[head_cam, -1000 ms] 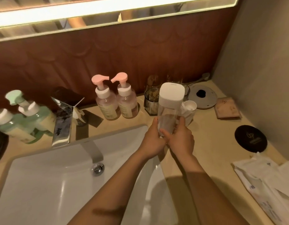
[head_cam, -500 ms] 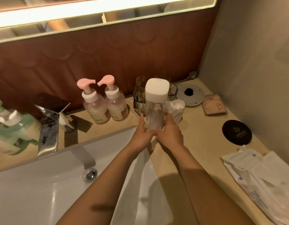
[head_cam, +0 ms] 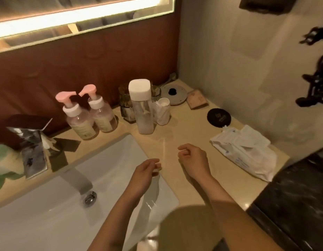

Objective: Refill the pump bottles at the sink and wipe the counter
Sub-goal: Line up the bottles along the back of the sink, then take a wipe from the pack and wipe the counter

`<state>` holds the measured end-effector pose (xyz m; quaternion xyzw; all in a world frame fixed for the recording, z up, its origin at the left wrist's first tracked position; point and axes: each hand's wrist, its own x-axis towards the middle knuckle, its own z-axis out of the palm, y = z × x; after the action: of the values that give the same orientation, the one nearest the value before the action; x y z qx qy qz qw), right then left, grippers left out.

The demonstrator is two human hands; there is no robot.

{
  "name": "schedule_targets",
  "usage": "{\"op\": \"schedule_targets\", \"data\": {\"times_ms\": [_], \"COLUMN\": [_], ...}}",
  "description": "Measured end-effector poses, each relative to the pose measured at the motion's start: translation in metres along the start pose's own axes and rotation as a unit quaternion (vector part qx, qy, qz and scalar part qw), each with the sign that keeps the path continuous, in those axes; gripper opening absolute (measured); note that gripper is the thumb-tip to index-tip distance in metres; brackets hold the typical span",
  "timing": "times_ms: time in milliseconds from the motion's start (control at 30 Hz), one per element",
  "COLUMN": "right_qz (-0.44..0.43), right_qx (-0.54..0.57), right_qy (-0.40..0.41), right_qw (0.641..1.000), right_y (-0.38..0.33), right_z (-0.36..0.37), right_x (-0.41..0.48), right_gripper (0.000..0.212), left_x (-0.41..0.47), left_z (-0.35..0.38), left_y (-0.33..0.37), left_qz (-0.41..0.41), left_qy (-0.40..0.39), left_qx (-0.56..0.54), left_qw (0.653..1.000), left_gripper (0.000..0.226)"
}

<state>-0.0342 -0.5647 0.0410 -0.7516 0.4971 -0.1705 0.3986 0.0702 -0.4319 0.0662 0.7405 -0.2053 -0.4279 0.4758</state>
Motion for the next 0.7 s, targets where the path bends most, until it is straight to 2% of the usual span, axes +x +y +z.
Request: {"op": "schedule_targets", "data": {"times_ms": [300,467,700], "right_qz": [0.069,0.082,0.087], "right_qx": [0.007,0.002,0.034], "right_qy": [0.082,0.129,0.154], "right_qw": [0.994,0.988,0.984], "right_y": [0.045,0.063,0.101], "right_z": [-0.060,-0.093,-0.125], "right_x": [-0.084,-0.120,-0.112], "right_gripper": [0.025,0.021,0.022], "left_x": [-0.033,-0.043,-0.050], "left_z": [0.044,0.085,0.123], "left_y": [0.002,-0.001,0.003], "left_qz": [0.099,0.136,0.182], "left_qy": [-0.127,-0.211,-0.235], "left_qx": [0.032,0.091,0.161], "left_qw": [0.987,0.964,0.941], "left_gripper": [0.026,0.021,0.029]}}
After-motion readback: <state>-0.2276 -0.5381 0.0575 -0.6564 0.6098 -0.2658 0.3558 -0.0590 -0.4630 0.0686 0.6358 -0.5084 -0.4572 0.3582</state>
